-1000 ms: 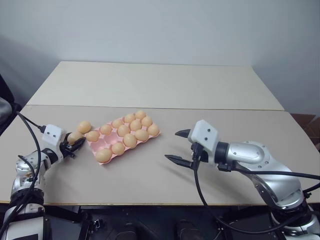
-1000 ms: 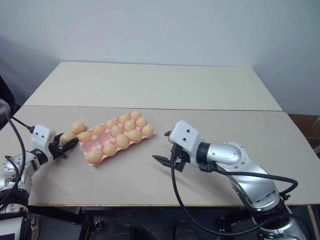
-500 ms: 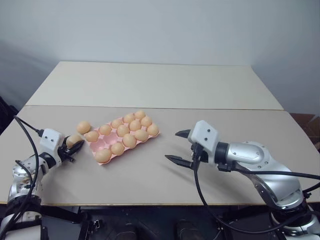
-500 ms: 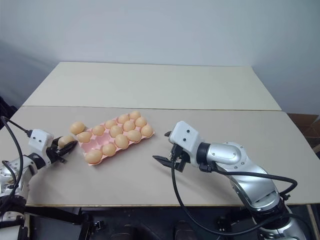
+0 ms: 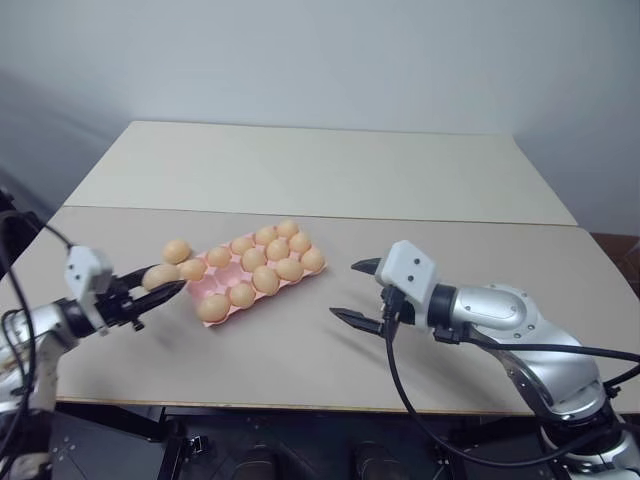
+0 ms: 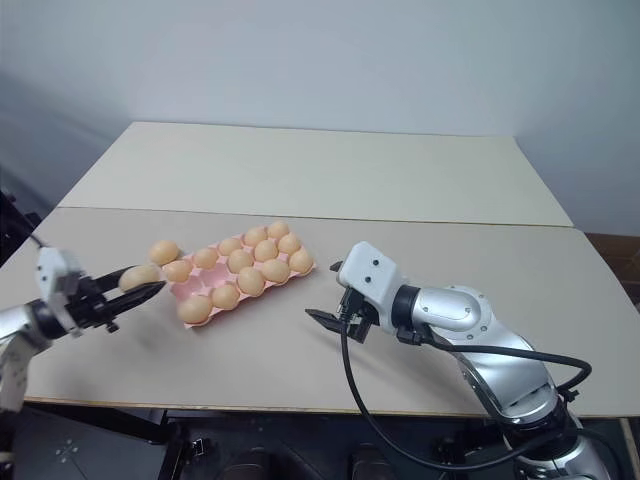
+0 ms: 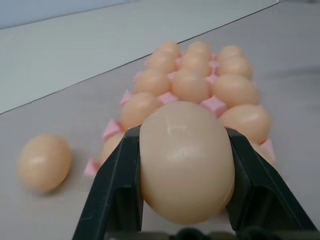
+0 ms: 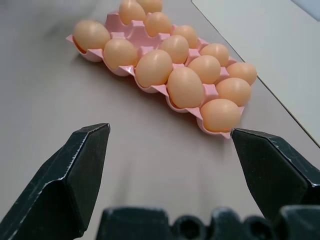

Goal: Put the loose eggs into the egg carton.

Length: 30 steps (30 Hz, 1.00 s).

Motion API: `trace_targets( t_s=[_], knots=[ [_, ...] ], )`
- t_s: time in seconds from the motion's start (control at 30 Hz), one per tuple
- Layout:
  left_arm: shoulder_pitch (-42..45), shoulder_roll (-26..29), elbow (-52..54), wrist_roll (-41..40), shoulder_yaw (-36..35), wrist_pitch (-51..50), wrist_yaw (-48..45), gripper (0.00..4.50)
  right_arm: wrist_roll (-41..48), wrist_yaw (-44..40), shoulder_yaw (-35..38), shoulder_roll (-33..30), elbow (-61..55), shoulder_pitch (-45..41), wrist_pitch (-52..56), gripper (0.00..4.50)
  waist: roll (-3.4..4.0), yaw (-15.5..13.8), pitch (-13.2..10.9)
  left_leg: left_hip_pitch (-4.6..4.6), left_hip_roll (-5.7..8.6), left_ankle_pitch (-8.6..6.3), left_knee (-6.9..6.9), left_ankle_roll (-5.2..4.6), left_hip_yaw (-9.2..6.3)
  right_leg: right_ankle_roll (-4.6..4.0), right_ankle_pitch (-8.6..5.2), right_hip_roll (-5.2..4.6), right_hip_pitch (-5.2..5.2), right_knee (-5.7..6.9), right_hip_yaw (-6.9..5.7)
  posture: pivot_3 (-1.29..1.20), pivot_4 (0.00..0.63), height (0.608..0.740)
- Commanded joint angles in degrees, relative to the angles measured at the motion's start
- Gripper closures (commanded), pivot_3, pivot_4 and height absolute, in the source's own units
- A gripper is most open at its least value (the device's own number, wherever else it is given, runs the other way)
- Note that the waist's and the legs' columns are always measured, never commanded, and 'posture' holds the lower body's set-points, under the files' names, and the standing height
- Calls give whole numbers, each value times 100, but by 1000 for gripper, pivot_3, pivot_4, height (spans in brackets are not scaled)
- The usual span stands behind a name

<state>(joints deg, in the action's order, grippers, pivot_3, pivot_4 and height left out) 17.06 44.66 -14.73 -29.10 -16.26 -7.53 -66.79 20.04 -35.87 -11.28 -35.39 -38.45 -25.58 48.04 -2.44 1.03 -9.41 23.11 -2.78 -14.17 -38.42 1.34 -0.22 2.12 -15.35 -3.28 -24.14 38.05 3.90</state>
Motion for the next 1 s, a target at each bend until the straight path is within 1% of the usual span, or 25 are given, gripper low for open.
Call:
trace_targets(
  t_s=[0.03, 0.1, 0.27, 0.4, 0.53, 0.6, 0.67, 0.77, 0.83, 1.0],
  knots=[
    [643, -143, -439, 189, 325, 128, -196, 2746, -112, 202, 22, 29, -343, -16, -42, 0, 0, -3, 0, 3, 0, 0, -2, 0, 0, 0, 0, 0, -1, 0, 0, 0, 150, 740],
    [1093, -254, -832, 334, 550, 172, -313, 2746, -134, 310, 45, 45, -487, 19, 30, 0, 0, -7, 0, 6, 0, 0, -6, 0, -1, 0, 0, 1, -4, 1, 0, 0, 150, 740],
    [1806, -391, -1598, 629, 837, 450, -620, 2746, -151, 592, 112, 33, -860, 148, 261, 0, 0, 31, 0, 12, 0, -1, -22, -1, -3, 0, 0, 4, -3, 2, 0, 0, 150, 740],
    [2199, -512, -2009, 791, 992, 592, -845, 2746, -125, 744, 186, 47, -1032, 246, 410, 0, 0, 27, 0, 15, 0, -1, -30, -2, -5, 0, 0, 5, -2, 5, 0, 0, 150, 740],
    [2375, -543, -2248, 822, 971, 654, -1011, 2746, -163, 806, 186, 11, -1037, 344, 415, 0, 0, 22, 0, 15, 0, -1, -32, -3, -6, 1, 0, 5, -1, 3, 0, 0, 150, 740],
    [2396, -550, -2265, 787, 944, 652, -1135, 2045, -176, 817, 171, -3, -1027, 374, 394, 0, 0, 24, 0, 18, 0, -1, -32, -3, -7, 1, -1, 5, -3, 3, 0, 0, 150, 740],
    [2391, -550, -2262, 794, 938, 672, -1188, 1516, -180, 819, 156, -11, -1019, 380, 381, 0, 0, 29, 0, 19, 0, -1, -32, -3, -7, 2, 0, 5, -3, 4, 0, 0, 150, 740],
    [2291, -546, -2160, 812, 885, 685, -1084, 542, -180, 790, 131, -31, -982, 372, 339, 0, 0, 20, 0, 17, 0, -1, -34, -3, -7, 2, -1, 5, -1, 6, 0, 0, 150, 740],
    [2186, -537, -2068, 800, 845, 721, -1037, 66, -174, 760, 124, -34, -951, 360, 310, 0, 0, 20, 0, 17, -1, -1, -35, -3, -8, 2, -1, 5, -1, 5, 0, 0, 150, 740],
    [2003, -526, -1900, 825, 765, 820, -891, 66, -162, 667, 116, -59, -888, 298, 256, 0, 0, 18, 0, 18, -1, -1, -35, -3, -9, 2, -1, 5, -2, 5, 0, 0, 150, 740]
  ],
)
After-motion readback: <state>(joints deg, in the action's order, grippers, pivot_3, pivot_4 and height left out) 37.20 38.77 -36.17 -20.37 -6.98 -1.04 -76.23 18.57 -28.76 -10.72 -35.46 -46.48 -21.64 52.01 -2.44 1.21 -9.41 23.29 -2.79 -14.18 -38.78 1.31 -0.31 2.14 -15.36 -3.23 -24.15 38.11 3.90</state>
